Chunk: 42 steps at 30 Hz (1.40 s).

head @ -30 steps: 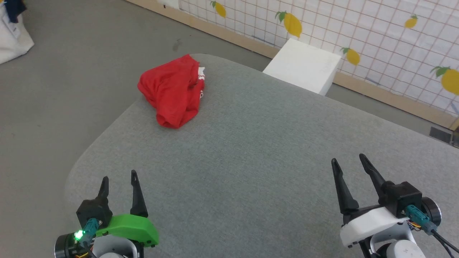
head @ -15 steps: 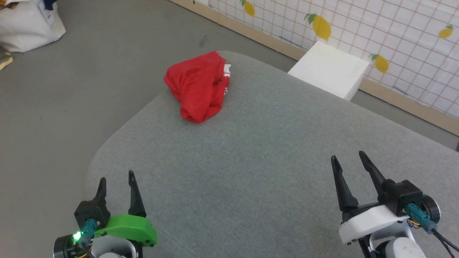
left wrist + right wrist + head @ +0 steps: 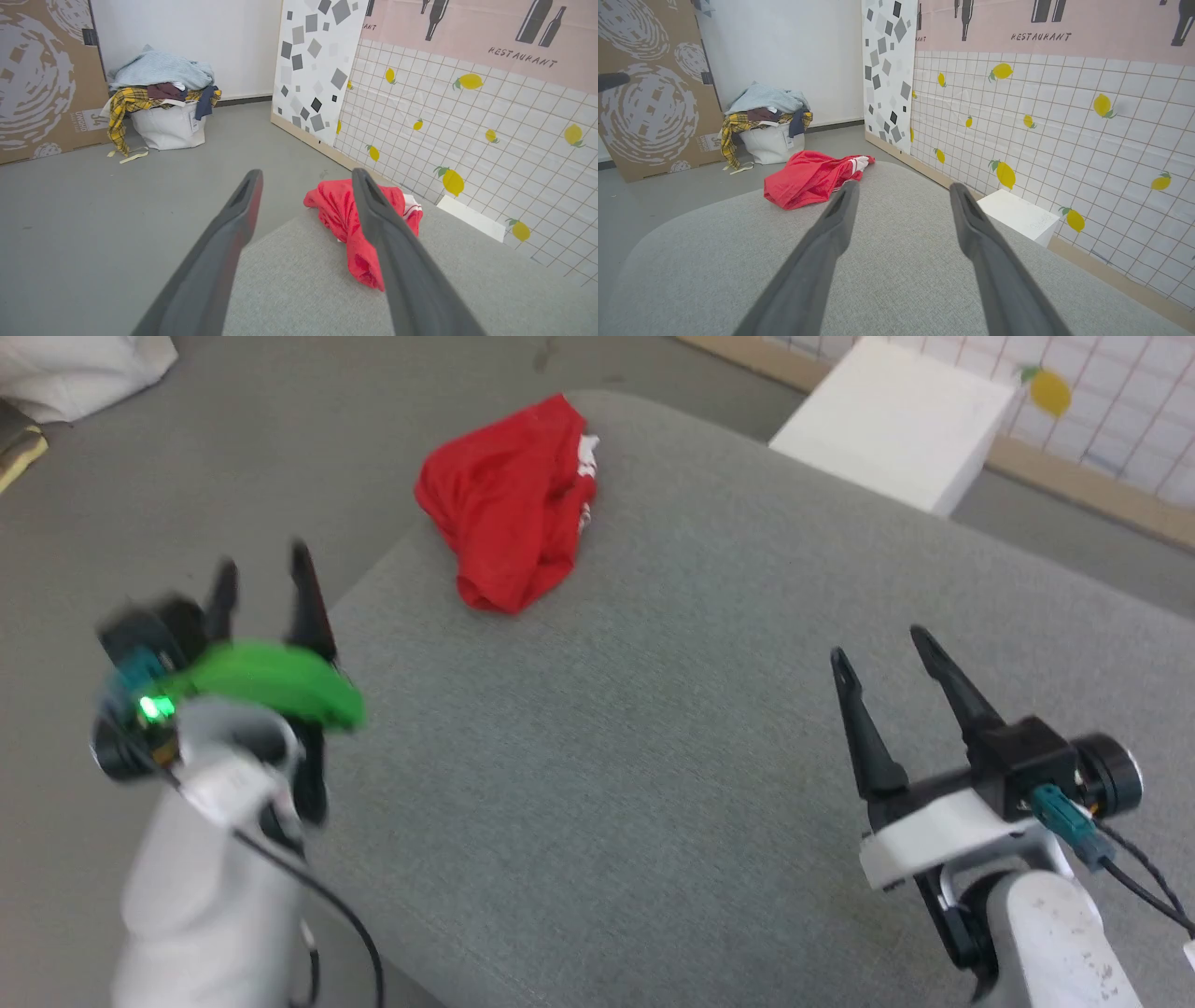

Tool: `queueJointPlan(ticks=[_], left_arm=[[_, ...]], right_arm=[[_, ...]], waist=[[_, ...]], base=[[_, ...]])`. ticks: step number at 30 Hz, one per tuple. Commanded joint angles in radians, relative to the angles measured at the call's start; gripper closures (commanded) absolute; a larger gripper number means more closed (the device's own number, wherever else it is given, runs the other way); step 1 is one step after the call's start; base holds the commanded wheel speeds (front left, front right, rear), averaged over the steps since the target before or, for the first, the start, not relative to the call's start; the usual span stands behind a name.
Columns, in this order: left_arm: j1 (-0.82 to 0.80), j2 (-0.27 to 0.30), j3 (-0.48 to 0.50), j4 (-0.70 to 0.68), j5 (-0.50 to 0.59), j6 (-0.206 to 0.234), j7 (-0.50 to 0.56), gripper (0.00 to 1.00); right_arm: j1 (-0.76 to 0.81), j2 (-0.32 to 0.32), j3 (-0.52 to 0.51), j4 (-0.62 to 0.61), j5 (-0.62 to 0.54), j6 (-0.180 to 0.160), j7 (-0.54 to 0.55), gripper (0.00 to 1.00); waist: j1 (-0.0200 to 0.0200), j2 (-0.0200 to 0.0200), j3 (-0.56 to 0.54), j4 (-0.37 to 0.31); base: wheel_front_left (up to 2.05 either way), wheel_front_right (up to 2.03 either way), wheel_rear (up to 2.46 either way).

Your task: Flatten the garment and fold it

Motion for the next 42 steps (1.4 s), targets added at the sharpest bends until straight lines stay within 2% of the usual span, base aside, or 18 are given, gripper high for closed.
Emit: queueJointPlan(ticks=[1, 8, 14, 21, 28, 29, 30, 31, 37, 42], left_arm=[[-0.062, 0.013, 0.012, 0.030, -0.018, -0.008, 0.017, 0.00], [-0.321, 0.078, 0.080, 0.184, -0.115, -0.033, 0.177, 0.00], [-0.449, 0.147, 0.124, 0.248, -0.184, -0.029, 0.346, 0.00], [-0.478, 0.199, 0.163, 0.313, -0.244, 0.003, 0.509, 0.00], [-0.417, 0.210, 0.176, 0.366, -0.290, 0.052, 0.668, 0.00], [-0.400, 0.213, 0.172, 0.367, -0.290, 0.060, 0.689, 0.07], [-0.386, 0.220, 0.169, 0.362, -0.285, 0.065, 0.697, 0.59], [-0.373, 0.235, 0.168, 0.346, -0.272, 0.071, 0.680, 1.00], [-0.325, 0.330, 0.165, 0.217, -0.133, 0.107, 0.401, 1.00], [-0.324, 0.387, 0.115, 0.117, -0.022, 0.090, 0.227, 1.00]], right_arm=[[-0.028, -0.001, 0.008, -0.013, -0.017, -0.002, 0.008, 0.00], [-0.109, -0.020, 0.038, -0.062, -0.050, -0.002, 0.032, 0.00], [-0.157, -0.043, 0.036, -0.099, -0.048, -0.002, 0.037, 0.00], [-0.173, -0.051, 0.029, -0.111, -0.042, -0.002, 0.023, 0.00], [-0.177, -0.044, 0.017, -0.092, -0.032, -0.002, -0.001, 0.00], [-0.174, -0.041, 0.015, -0.083, -0.031, -0.002, -0.008, 0.00], [-0.171, -0.039, 0.013, -0.075, -0.027, -0.002, -0.013, 0.00], [-0.166, -0.035, 0.012, -0.064, -0.023, -0.002, -0.020, 0.00], [-0.130, -0.016, -0.002, 0.012, 0.001, -0.002, -0.062, 0.00], [-0.088, -0.005, -0.027, 0.063, 0.022, -0.002, -0.088, 0.00]], waist=[[0.0000, 0.0000, 0.194, -0.148], [0.0000, 0.0000, 0.402, -0.290], [0.0000, 0.0000, 0.536, -0.378], [0.0000, 0.0000, 0.602, -0.427], [0.0000, 0.0000, 0.571, -0.446], [0.0000, 0.0000, 0.554, -0.446], [0.0000, 0.0000, 0.539, -0.447], [0.0000, 0.0000, 0.516, -0.448], [0.0000, 0.0000, 0.351, -0.457], [0.0000, 0.0000, 0.198, -0.476]], base=[[0.00, 0.00, 0.00], [0.00, 0.00, 0.00], [0.00, 0.00, 0.00], [0.00, 0.00, 0.00], [0.00, 0.00, 0.00], [0.00, 0.00, 0.00], [0.00, 0.00, 0.00], [0.00, 0.00, 0.00], [0.00, 0.00, 0.00], [0.00, 0.00, 0.00]])
